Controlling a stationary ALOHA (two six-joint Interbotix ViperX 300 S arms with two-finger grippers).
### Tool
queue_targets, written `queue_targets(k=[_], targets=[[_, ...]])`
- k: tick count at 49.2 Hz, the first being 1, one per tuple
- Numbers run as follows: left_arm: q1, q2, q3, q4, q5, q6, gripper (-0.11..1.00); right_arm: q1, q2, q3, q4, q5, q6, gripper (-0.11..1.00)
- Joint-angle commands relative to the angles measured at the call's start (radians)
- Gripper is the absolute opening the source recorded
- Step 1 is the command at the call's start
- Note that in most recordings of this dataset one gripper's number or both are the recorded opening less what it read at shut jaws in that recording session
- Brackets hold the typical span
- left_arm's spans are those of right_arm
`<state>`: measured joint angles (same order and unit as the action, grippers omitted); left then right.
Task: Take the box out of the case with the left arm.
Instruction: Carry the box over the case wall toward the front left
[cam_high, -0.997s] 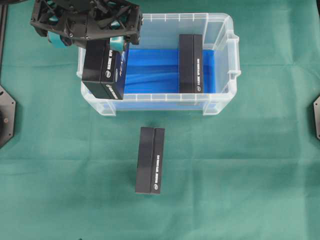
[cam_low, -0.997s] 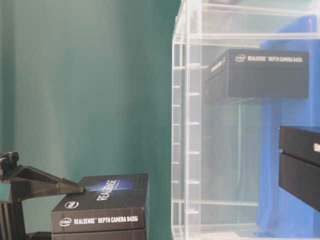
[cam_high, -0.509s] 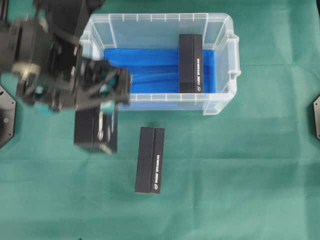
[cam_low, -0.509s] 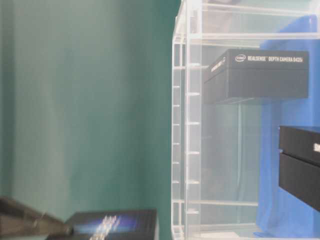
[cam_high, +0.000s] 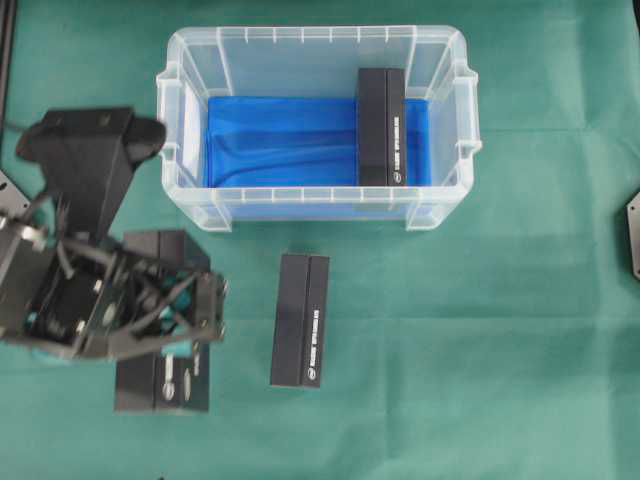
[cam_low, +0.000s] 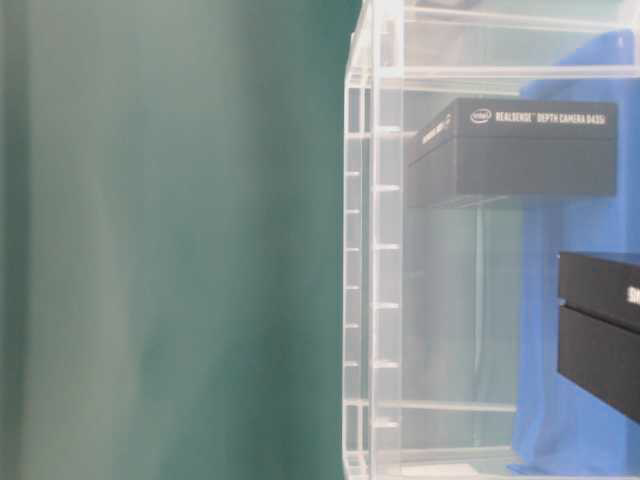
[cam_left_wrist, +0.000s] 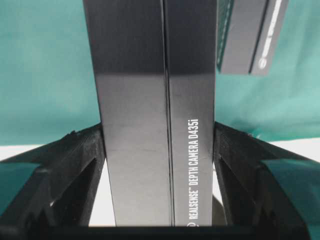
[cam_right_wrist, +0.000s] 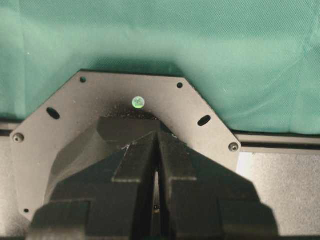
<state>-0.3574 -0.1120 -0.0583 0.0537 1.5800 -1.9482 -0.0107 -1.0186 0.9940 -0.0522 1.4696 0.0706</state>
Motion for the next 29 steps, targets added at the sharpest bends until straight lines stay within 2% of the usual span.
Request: queue_targets(k=[1, 10, 18, 24, 29], targets=[[-0.015, -0.023, -0.005, 0.011, -0.003, -0.014, 0.62, -0.002, 0.005, -0.025, 0.003, 0.002, 0.003, 0.01], [-0.012, -0.026, 0.020, 0.025, -0.008, -0.014, 0.62, -0.002, 0.005, -0.026, 0.003, 0.002, 0.003, 0.01], [-0.011, -0.023, 0.098, 0.038, -0.040, -0.015, 0.62, -0.002, 0.005, -0.025, 0.003, 0.002, 0.003, 0.01], [-0.009, -0.021, 0.190, 0.038, -0.133, -0.018, 0.62, -0.002, 0.005, -0.025, 0.003, 0.002, 0.003, 0.01], [0.002, -0.020, 0.275, 0.038, -0.261, -0.031, 0.62, -0.002, 0.005, -0.025, 0.003, 0.000, 0.003, 0.01]])
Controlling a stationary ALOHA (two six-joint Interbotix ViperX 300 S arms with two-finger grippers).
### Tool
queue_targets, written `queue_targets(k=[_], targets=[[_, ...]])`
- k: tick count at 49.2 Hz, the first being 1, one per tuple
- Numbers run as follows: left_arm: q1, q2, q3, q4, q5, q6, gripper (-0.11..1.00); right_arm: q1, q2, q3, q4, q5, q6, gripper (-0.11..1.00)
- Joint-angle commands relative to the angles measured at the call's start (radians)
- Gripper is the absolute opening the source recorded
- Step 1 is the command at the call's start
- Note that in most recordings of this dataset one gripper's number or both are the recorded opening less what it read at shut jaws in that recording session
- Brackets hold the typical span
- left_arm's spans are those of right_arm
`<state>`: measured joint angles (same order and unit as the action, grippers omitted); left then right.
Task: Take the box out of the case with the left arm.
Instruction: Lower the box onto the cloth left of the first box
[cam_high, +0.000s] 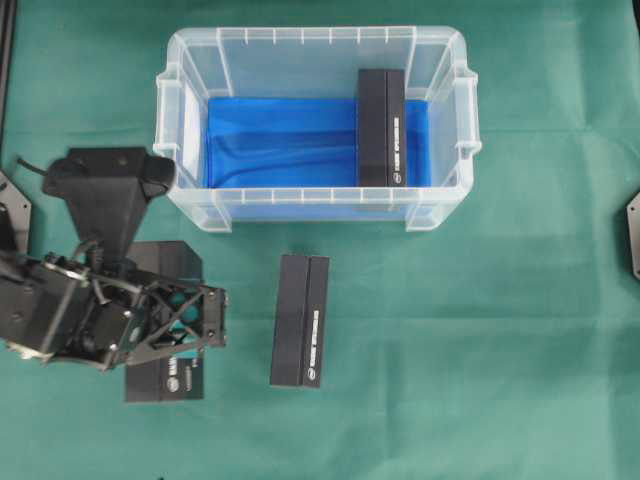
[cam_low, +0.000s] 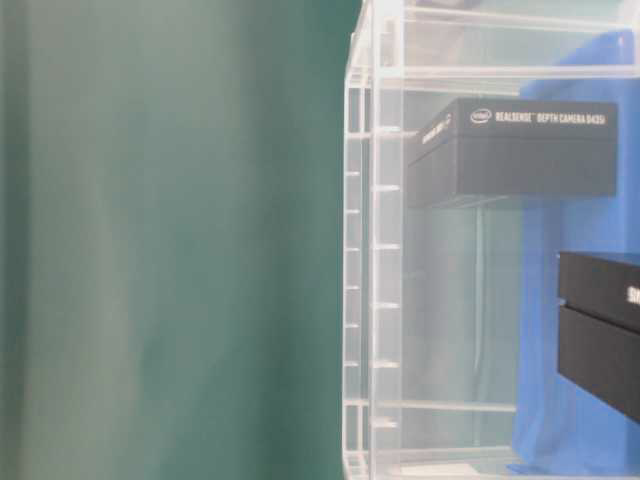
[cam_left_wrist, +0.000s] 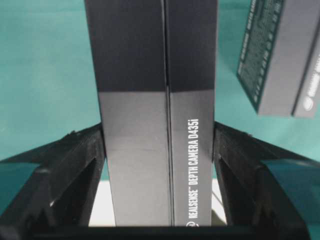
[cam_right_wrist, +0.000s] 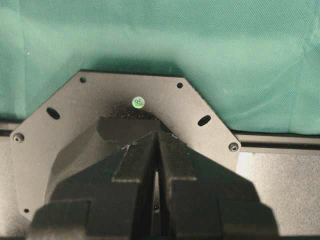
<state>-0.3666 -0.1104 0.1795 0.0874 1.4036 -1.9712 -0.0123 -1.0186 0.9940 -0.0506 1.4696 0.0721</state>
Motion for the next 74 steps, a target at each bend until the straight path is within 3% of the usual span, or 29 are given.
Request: queue_targets(k=[1, 14, 26, 42, 59, 74], targets=[[0.014, -0.021, 0.052, 0.005, -0.106, -0.011, 0.62, 0.000, 0.005, -0.025, 0.002, 0.002, 0.002, 0.01], [0.044, -0.017, 0.201, 0.005, -0.245, -0.021, 0.62, 0.000, 0.005, -0.025, 0.002, 0.002, 0.002, 0.01], [0.066, 0.009, 0.273, 0.005, -0.337, -0.020, 0.62, 0.000, 0.005, -0.026, 0.002, 0.002, 0.002, 0.01], [0.066, 0.104, 0.281, 0.003, -0.468, -0.012, 0.62, 0.000, 0.005, -0.025, 0.002, 0.002, 0.002, 0.01], [0.066, 0.097, 0.298, -0.037, -0.505, 0.025, 0.62, 0.000, 0.005, -0.026, 0.002, 0.002, 0.002, 0.01], [0.064, 0.095, 0.296, -0.038, -0.552, 0.048, 0.62, 0.000, 0.005, -0.025, 0.002, 0.002, 0.002, 0.01]])
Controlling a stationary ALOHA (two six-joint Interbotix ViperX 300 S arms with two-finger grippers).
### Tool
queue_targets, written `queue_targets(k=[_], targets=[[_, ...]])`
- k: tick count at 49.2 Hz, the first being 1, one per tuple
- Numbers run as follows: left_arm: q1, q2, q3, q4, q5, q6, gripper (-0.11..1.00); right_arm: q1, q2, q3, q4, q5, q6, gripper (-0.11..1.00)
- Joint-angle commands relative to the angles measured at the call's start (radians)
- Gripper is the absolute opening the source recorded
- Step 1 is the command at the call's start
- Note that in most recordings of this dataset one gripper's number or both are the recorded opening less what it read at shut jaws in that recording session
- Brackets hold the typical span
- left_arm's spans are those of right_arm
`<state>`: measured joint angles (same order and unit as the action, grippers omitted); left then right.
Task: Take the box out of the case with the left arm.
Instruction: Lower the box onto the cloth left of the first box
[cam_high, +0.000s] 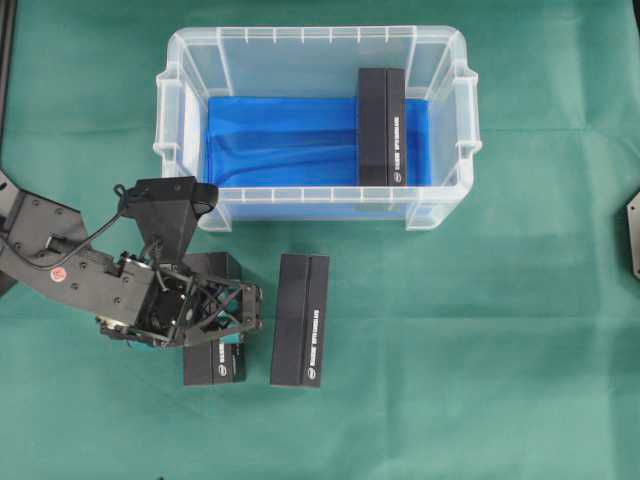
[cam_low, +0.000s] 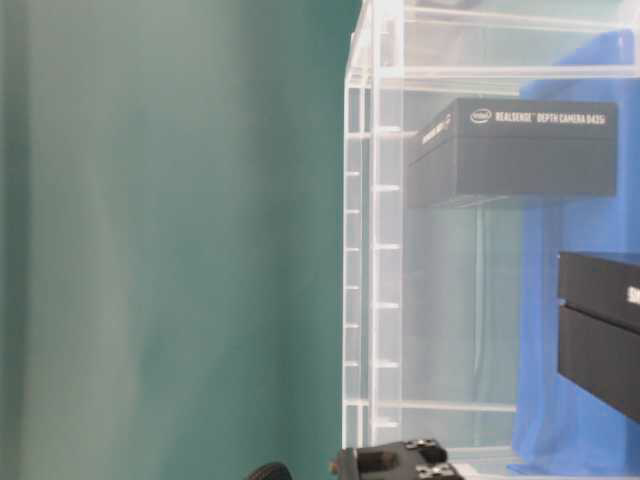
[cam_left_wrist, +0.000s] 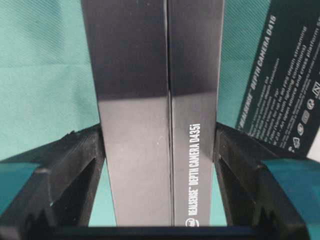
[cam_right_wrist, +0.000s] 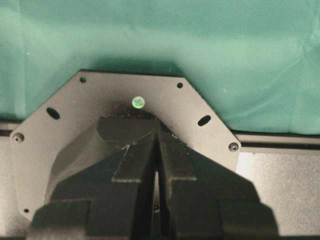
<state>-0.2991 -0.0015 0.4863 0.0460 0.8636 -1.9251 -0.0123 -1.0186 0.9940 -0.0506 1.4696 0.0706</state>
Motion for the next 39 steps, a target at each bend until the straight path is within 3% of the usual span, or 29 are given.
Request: queue_targets(k=[1, 8, 14, 17, 39], targets=[[-0.005, -0.014, -0.009, 0.003, -0.012, 0.002, 0.62, 0.000, 0.005, -0.026, 0.002, 0.002, 0.003, 0.01], [-0.006, -0.021, -0.015, -0.005, -0.014, 0.002, 0.62, 0.000, 0.005, -0.025, 0.002, 0.002, 0.003, 0.01], [-0.006, -0.026, -0.026, -0.005, -0.014, 0.003, 0.89, 0.000, 0.005, -0.025, 0.002, 0.000, 0.003, 0.01], [-0.006, -0.026, -0.026, -0.005, -0.014, 0.003, 0.96, 0.000, 0.005, -0.025, 0.002, 0.002, 0.003, 0.01], [-0.008, -0.060, -0.067, -0.005, 0.018, 0.003, 0.92, 0.000, 0.005, -0.025, 0.002, 0.002, 0.003, 0.01]])
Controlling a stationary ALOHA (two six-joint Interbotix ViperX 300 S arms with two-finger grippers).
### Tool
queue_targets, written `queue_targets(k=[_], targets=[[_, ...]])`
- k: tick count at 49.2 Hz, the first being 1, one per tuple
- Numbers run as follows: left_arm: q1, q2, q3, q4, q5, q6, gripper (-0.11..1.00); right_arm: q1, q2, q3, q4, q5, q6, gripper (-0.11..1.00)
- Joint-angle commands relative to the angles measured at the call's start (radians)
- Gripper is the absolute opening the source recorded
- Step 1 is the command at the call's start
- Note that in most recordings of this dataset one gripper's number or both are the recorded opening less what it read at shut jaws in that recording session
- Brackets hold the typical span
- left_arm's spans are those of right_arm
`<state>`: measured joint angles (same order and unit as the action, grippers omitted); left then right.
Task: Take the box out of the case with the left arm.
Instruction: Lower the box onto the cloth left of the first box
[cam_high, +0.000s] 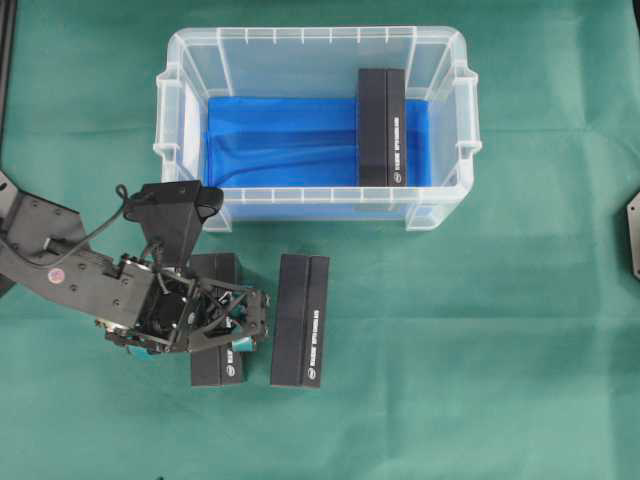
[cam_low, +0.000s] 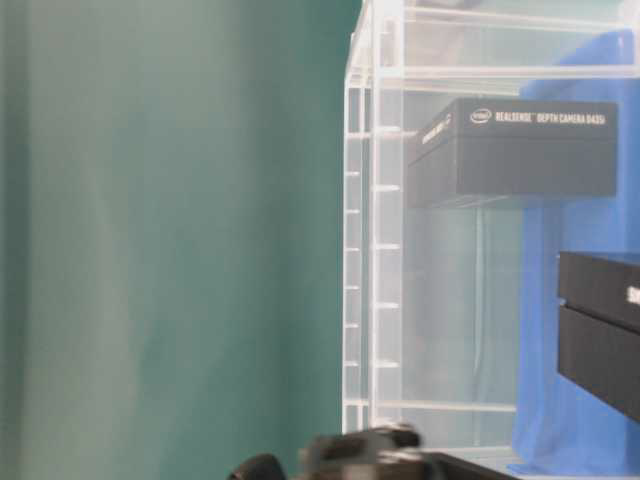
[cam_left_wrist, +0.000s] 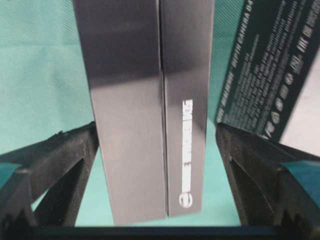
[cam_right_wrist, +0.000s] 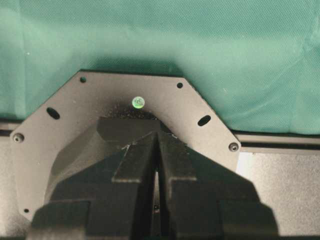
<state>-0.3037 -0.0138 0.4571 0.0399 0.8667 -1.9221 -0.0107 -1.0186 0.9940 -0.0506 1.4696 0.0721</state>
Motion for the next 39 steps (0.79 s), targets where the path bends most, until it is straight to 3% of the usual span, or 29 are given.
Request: queue_targets(k=[1, 22, 39], targets=[[-0.003, -0.054, -0.046, 0.002, 0.026, 0.000, 0.92, -0.002, 0.005, -0.026, 0.002, 0.002, 0.002, 0.01], [-0.003, -0.202, -0.229, 0.028, 0.413, 0.002, 0.91, -0.002, 0.005, -0.026, 0.002, 0.002, 0.002, 0.01], [-0.006, -0.209, -0.235, 0.029, 0.448, 0.005, 0.91, -0.002, 0.005, -0.026, 0.002, 0.002, 0.002, 0.01]])
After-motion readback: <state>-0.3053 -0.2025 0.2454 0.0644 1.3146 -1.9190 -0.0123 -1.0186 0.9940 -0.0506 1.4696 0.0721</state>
